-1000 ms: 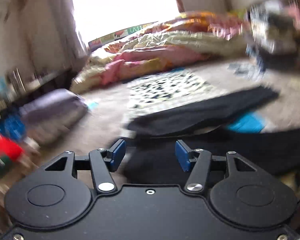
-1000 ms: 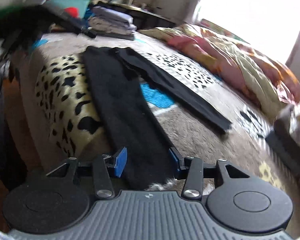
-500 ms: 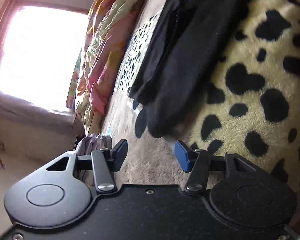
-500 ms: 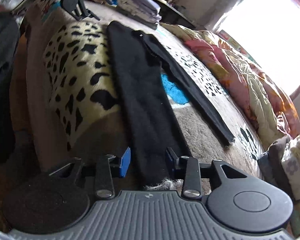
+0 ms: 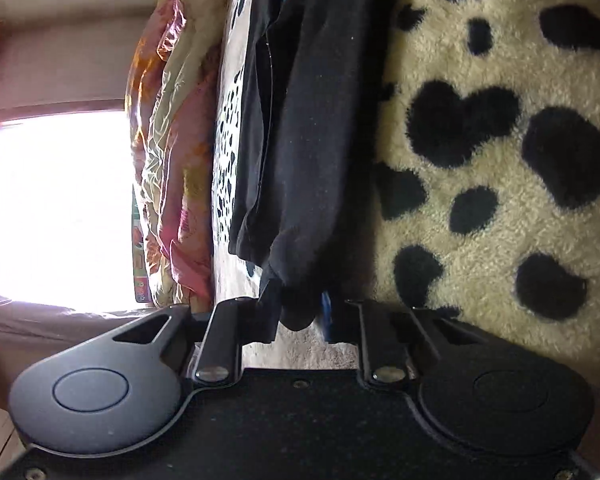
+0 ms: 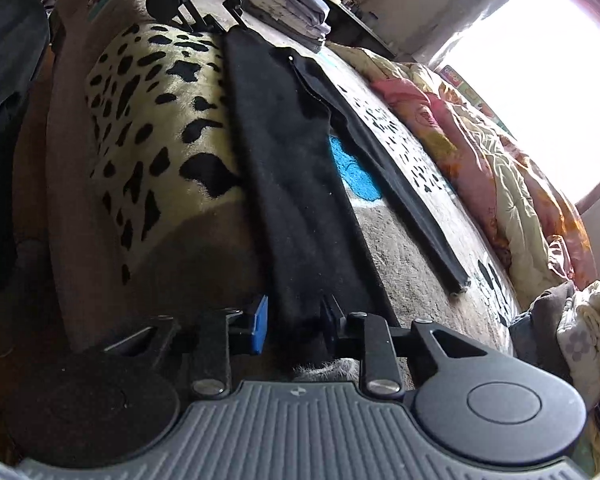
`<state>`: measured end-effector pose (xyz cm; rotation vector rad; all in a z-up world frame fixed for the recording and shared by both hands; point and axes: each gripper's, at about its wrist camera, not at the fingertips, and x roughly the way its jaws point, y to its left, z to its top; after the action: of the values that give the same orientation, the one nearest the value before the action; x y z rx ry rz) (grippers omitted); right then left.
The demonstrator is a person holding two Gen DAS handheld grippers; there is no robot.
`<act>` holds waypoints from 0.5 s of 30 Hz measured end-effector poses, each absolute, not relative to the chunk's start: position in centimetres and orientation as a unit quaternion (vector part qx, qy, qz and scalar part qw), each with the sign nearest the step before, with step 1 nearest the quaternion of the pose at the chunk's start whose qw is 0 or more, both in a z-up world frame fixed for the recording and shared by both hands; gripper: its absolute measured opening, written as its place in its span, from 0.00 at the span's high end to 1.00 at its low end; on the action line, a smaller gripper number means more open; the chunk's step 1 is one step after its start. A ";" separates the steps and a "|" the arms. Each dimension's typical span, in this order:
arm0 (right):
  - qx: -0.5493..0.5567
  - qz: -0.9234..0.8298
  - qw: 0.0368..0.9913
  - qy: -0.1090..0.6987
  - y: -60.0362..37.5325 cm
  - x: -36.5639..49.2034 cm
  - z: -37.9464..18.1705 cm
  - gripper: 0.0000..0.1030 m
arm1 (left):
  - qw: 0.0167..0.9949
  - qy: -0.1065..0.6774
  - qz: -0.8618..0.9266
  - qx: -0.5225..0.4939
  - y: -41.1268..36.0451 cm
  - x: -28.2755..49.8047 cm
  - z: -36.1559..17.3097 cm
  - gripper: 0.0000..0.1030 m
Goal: Fold clothes
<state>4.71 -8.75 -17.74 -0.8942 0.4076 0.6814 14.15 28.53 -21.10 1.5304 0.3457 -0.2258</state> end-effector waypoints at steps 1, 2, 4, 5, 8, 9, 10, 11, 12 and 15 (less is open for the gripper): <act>-0.420 0.320 0.828 0.190 -8.8 4.7 -17.8 0.74 | 0.705 0.150 -0.102 0.686 28.6 14.3 -21.0 0.84; -0.419 0.319 0.829 0.187 -8.9 4.7 -17.8 0.74 | 0.707 0.147 -0.104 0.684 28.8 14.3 -20.9 0.84; -0.415 0.318 0.833 0.183 -9.0 4.7 -17.9 0.74 | 0.707 0.146 -0.106 0.684 28.8 14.6 -21.0 0.84; -0.417 0.318 0.832 0.179 -9.0 4.7 -18.0 0.74 | 0.706 0.146 -0.107 0.685 28.7 14.7 -21.1 0.84; -0.437 0.316 0.828 0.155 -9.1 4.3 -18.5 0.73 | 0.705 0.155 -0.107 0.683 28.5 14.9 -20.9 0.84; -0.446 0.313 0.826 0.146 -9.1 4.1 -18.7 0.70 | 0.707 0.161 -0.108 0.680 28.4 15.0 -21.0 0.84; -0.452 0.312 0.824 0.140 -9.1 4.0 -18.7 0.70 | 0.707 0.167 -0.108 0.679 28.3 15.0 -21.0 0.84; -0.454 0.313 0.823 0.138 -9.2 4.0 -18.8 0.70 | 0.707 0.172 -0.108 0.677 28.3 15.0 -21.0 0.84; -0.454 0.314 0.822 0.138 -9.3 4.1 -18.8 0.70 | 0.707 0.177 -0.109 0.676 28.2 15.1 -21.0 0.83; -0.447 0.318 0.823 0.148 -9.6 4.6 -18.4 0.88 | 0.716 0.192 -0.112 0.661 28.0 15.6 -20.3 0.84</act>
<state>4.56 -9.56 -18.45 -0.9500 0.3148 0.6775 15.61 28.05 -20.28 1.4636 0.4259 -0.2488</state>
